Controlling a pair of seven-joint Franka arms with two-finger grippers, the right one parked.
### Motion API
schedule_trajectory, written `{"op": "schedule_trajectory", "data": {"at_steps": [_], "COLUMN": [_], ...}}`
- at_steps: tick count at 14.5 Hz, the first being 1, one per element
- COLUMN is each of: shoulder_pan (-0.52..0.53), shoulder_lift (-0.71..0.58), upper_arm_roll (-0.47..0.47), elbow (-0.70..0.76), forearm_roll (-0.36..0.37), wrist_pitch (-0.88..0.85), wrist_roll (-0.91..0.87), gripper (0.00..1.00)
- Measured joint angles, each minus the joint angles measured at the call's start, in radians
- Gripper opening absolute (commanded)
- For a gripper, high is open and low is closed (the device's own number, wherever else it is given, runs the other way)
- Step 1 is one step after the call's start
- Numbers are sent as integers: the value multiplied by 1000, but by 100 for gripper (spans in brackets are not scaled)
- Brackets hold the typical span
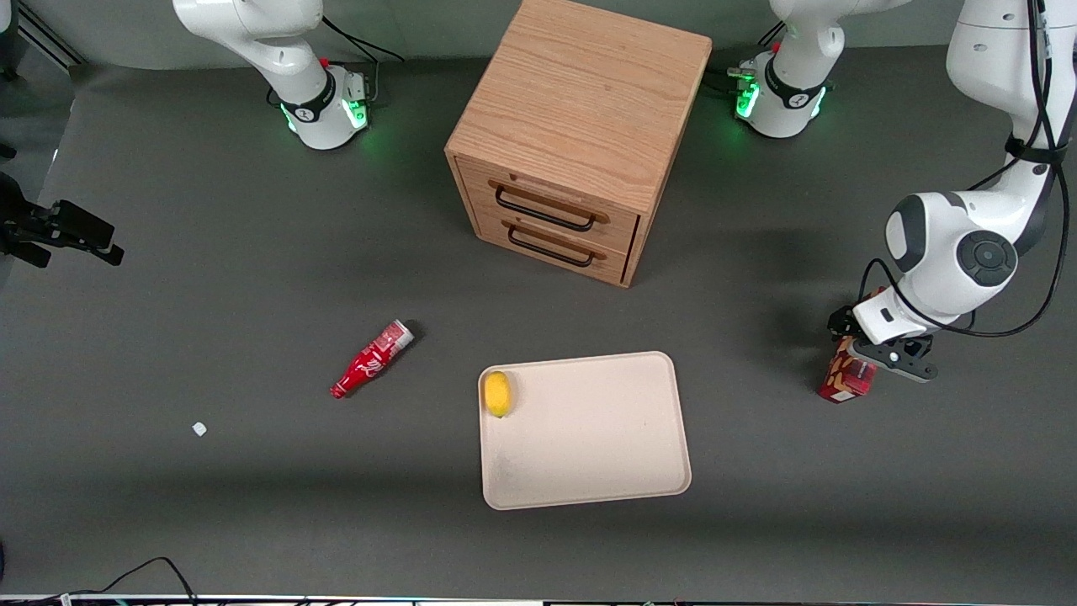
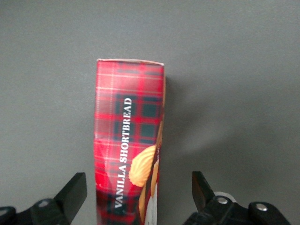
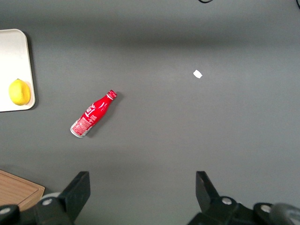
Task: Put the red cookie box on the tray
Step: 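Lower the open left gripper over the shortbread box, then close the left gripper on the box and lift it upright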
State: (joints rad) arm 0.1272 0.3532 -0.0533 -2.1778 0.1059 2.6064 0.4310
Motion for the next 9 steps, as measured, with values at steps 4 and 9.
{"op": "schedule_trajectory", "data": {"at_steps": [4, 9], "shoulder_pan": [-2, -2], "shoulder_lift": [17, 17], "upper_arm_roll": [3, 3], "elbow": [0, 1], "forearm_roll": [1, 2], "wrist_pitch": [15, 15], "wrist_roll": [2, 3], "gripper": [21, 0]}}
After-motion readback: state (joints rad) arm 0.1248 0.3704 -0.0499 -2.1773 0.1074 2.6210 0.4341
